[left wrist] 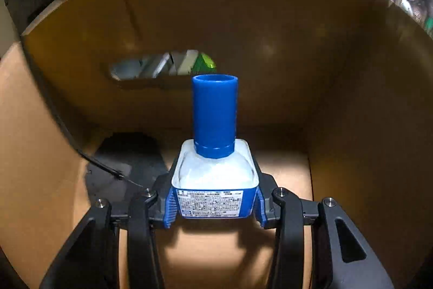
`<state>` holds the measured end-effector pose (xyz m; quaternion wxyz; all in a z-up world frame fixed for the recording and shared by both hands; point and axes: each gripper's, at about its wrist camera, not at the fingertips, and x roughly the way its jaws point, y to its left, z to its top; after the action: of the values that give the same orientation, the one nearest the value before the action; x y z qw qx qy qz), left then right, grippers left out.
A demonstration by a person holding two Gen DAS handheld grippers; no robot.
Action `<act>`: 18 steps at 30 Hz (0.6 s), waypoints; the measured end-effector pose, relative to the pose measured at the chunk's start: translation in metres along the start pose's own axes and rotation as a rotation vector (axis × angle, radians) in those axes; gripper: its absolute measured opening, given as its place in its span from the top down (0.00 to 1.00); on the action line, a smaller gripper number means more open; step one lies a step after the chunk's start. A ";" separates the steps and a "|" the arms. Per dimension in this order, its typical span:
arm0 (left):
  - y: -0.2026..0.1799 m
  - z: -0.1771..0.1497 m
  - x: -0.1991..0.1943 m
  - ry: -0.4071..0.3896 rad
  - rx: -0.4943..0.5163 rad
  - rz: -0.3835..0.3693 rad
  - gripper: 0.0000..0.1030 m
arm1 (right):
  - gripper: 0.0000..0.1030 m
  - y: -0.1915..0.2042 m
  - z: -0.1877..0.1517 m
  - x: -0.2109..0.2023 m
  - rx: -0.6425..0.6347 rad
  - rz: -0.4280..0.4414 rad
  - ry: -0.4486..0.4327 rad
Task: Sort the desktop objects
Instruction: 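Carry the glue bottle with the left tool into the box and release, then withdraw the left tool from the box back over the mat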
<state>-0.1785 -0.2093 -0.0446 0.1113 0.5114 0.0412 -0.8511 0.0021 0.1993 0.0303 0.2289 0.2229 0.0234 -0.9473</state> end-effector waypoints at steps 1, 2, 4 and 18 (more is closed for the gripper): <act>-0.001 -0.001 0.004 0.014 -0.003 -0.008 0.57 | 0.48 0.001 0.000 0.002 0.000 0.001 0.004; -0.001 -0.002 0.006 0.016 -0.001 -0.013 0.57 | 0.48 0.002 0.000 0.003 -0.001 0.003 0.007; -0.002 -0.002 0.005 -0.002 0.007 -0.019 0.57 | 0.48 0.002 -0.002 0.008 -0.001 0.004 0.018; 0.005 -0.003 -0.001 0.071 -0.076 0.031 0.30 | 0.48 0.011 -0.005 0.023 -0.003 0.028 0.042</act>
<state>-0.1745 -0.2131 -0.0446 0.1423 0.5371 0.0696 -0.8285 -0.0093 0.1808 0.0162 0.2421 0.2428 0.0267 -0.9390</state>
